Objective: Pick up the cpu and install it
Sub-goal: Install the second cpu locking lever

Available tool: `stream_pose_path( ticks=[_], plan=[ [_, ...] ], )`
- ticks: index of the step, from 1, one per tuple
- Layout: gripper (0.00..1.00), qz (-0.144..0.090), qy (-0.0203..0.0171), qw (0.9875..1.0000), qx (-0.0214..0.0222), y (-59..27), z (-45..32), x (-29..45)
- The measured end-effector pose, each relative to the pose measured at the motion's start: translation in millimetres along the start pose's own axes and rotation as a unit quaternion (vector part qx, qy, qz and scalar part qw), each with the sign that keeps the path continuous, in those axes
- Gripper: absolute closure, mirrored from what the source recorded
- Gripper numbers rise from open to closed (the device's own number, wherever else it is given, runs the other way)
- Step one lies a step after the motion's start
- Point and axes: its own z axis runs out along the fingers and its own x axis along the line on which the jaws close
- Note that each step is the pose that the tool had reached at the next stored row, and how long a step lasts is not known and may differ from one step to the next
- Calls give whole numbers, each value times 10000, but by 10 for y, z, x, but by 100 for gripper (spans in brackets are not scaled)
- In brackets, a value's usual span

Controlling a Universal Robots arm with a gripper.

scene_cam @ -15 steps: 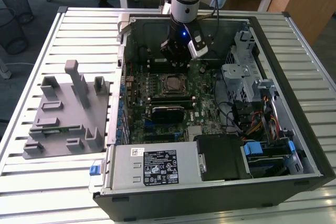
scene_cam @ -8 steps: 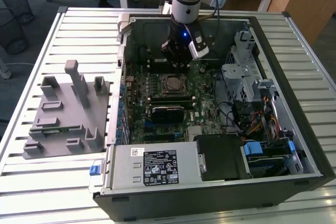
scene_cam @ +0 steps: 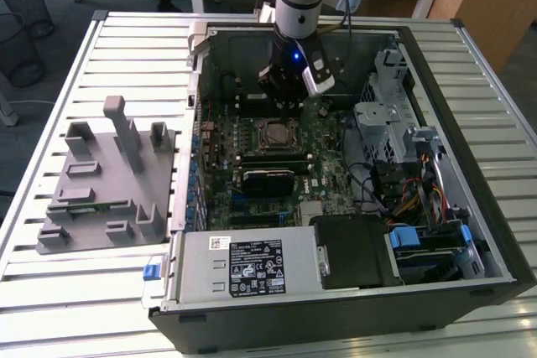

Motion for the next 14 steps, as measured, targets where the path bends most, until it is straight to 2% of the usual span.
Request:
stream_pose_path(
  ticks=[5, 14],
  plan=[
    [89, -3, 0, 10000, 1, -8, -26, 0],
    [89, -4, 0, 10000, 1, 1, -221, 2]
  ],
)
